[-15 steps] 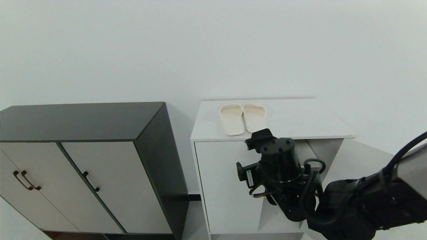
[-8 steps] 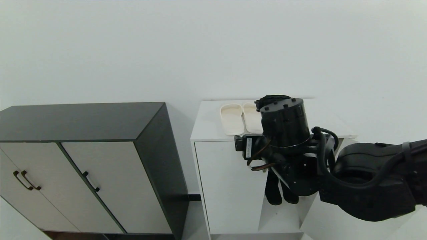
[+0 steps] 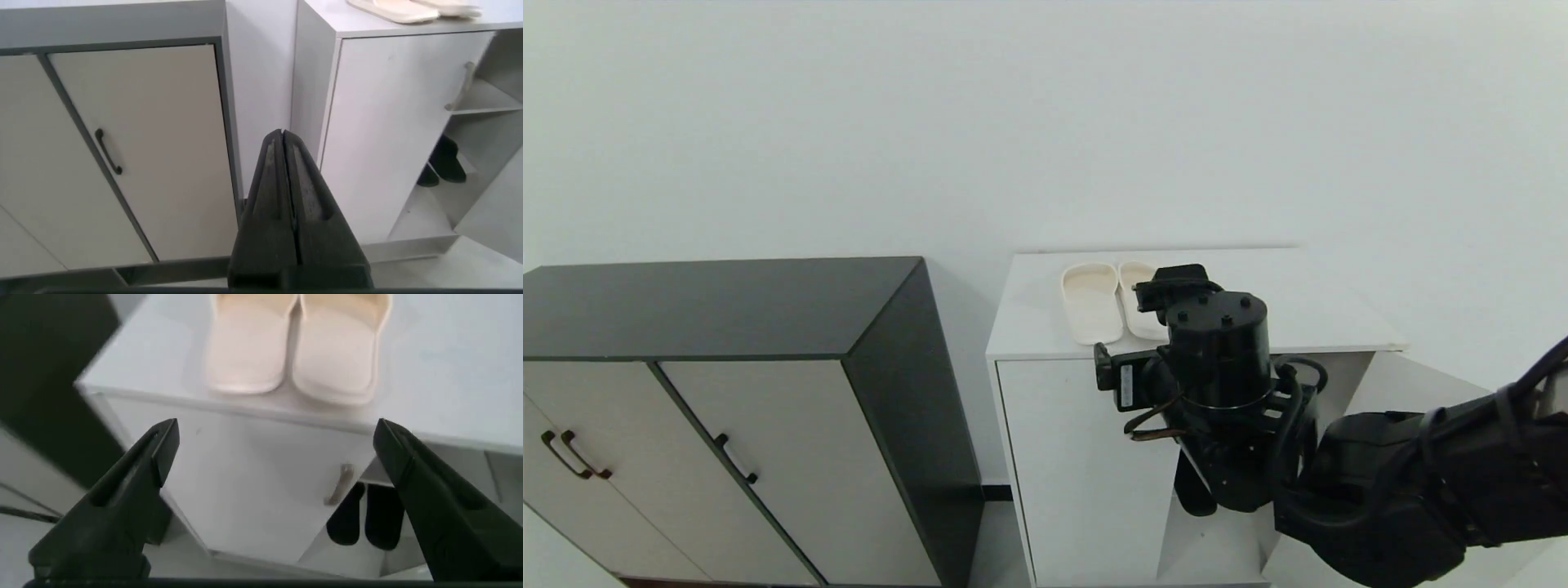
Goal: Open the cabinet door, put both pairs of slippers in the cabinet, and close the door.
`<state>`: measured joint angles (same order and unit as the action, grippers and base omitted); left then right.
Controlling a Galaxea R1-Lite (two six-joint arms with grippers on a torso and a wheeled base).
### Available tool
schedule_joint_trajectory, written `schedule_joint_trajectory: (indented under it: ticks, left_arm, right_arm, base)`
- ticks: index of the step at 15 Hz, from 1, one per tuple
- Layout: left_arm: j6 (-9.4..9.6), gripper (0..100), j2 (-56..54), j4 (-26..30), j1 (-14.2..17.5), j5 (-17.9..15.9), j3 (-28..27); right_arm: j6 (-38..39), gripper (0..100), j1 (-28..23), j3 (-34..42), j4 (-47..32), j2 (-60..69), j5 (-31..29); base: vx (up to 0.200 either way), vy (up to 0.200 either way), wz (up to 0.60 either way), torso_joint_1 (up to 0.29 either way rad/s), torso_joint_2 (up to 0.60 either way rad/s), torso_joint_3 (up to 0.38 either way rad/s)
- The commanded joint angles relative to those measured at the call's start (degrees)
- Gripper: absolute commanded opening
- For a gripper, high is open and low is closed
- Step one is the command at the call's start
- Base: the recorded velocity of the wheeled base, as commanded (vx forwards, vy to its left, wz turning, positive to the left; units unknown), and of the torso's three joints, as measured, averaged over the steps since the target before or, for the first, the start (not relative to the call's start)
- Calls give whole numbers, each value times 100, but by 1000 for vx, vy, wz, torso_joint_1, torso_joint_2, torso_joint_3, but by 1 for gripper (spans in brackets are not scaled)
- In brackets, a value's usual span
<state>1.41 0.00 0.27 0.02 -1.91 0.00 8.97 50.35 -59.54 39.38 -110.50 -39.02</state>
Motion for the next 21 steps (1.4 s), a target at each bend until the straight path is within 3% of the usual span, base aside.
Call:
schedule_joint_trajectory:
  ticks: [1, 8, 12, 21]
  left_arm:
    - [-1, 0, 0, 0, 6, -2, 0]
    - [-1, 0, 0, 0, 6, -2, 0]
    - [-1, 0, 0, 0, 6, -2, 0]
    - [-1, 0, 0, 0, 6, -2, 0]
  right_arm:
    - [-10, 100, 1, -31, 0, -95, 9]
    - [34, 100, -25, -67, -9, -121, 44]
    - [26, 100, -201, -550, -53, -420, 158]
    - [421, 100, -491, -2044, -1688, -1035, 474]
  base:
    - [200, 0, 0, 7, 7, 2]
    - [200, 0, 0, 6, 3, 0]
    - [0, 0, 0, 0, 0, 0]
    - [0, 0, 0, 0, 0, 0]
